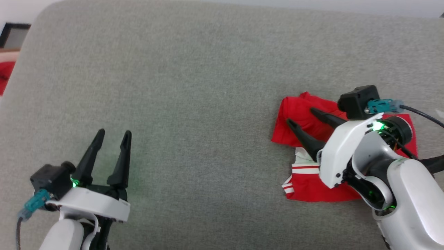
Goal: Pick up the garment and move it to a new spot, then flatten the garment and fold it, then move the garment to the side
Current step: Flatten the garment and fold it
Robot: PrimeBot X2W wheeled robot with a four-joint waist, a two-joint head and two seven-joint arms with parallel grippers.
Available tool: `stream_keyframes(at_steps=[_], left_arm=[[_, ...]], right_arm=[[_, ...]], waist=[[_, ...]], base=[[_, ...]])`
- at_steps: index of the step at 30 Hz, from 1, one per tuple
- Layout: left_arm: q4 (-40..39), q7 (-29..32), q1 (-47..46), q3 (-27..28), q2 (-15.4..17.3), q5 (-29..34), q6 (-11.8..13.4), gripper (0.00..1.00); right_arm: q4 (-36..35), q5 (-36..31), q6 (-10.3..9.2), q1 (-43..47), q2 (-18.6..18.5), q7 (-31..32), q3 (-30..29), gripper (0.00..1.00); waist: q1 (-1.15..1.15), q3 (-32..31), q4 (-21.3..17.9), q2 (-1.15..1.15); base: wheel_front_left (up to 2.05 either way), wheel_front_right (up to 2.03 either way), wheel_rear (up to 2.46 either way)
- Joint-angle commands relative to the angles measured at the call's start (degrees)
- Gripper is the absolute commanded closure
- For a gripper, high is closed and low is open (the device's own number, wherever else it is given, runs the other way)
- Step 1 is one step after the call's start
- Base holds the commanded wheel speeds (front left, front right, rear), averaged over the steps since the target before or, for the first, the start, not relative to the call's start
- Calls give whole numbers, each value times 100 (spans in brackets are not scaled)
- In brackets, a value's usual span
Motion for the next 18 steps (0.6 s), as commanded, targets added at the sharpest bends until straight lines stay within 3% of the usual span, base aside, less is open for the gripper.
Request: stream_keyframes(at_steps=[1,10,18], left_arm=[[14,5,76,-4,23,-5,4,0],[49,6,281,-111,74,19,4,0],[193,6,476,-224,96,-20,4,0]], right_arm=[[-21,27,-3,70,-37,-40,0,0],[-123,274,-3,334,-379,-403,-300,0],[10,310,-3,868,-620,-1451,-816,0]], waist=[[0,-151,-120,0],[0,-570,-414,0],[0,-961,-675,0]], base=[[0,0,0],[0,0,0],[0,0,0]])
